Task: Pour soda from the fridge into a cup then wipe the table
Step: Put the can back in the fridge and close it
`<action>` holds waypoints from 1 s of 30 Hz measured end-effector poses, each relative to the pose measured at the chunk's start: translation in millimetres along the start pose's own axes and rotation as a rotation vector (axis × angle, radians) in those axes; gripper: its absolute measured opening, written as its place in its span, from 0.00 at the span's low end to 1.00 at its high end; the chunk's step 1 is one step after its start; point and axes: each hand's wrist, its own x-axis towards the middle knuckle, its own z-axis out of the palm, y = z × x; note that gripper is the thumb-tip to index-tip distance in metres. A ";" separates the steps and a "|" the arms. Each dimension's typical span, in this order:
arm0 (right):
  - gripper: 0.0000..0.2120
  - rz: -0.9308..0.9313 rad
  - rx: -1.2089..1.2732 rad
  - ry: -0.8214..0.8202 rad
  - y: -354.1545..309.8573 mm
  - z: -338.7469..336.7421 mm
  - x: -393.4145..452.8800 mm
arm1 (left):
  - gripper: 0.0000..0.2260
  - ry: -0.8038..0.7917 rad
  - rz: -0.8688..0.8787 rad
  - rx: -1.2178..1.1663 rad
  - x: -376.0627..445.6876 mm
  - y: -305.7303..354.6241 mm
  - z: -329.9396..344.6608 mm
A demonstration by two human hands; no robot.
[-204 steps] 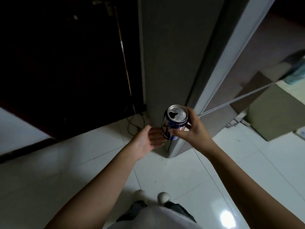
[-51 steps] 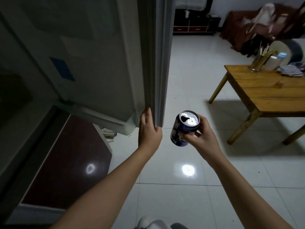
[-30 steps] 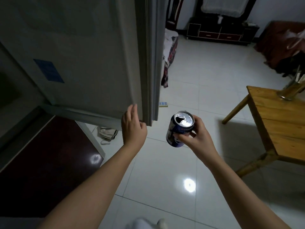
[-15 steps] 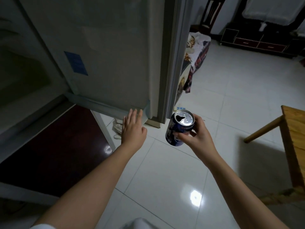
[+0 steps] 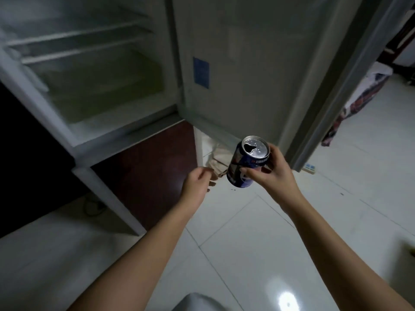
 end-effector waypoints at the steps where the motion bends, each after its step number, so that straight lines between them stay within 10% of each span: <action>1: 0.31 -0.014 0.007 -0.043 -3.5 14.1 0.5 | 0.13 -0.007 -0.051 -0.063 -8.4 0.6 -14.1; 12: 0.32 -0.093 0.023 -0.398 -41.5 160.2 -43.3 | 0.16 -0.001 -0.328 -0.524 -87.3 -42.2 -163.1; 30: 0.31 -0.140 0.035 -0.569 -71.8 233.7 -21.0 | 0.15 0.061 -0.189 -0.542 -88.2 -49.2 -240.3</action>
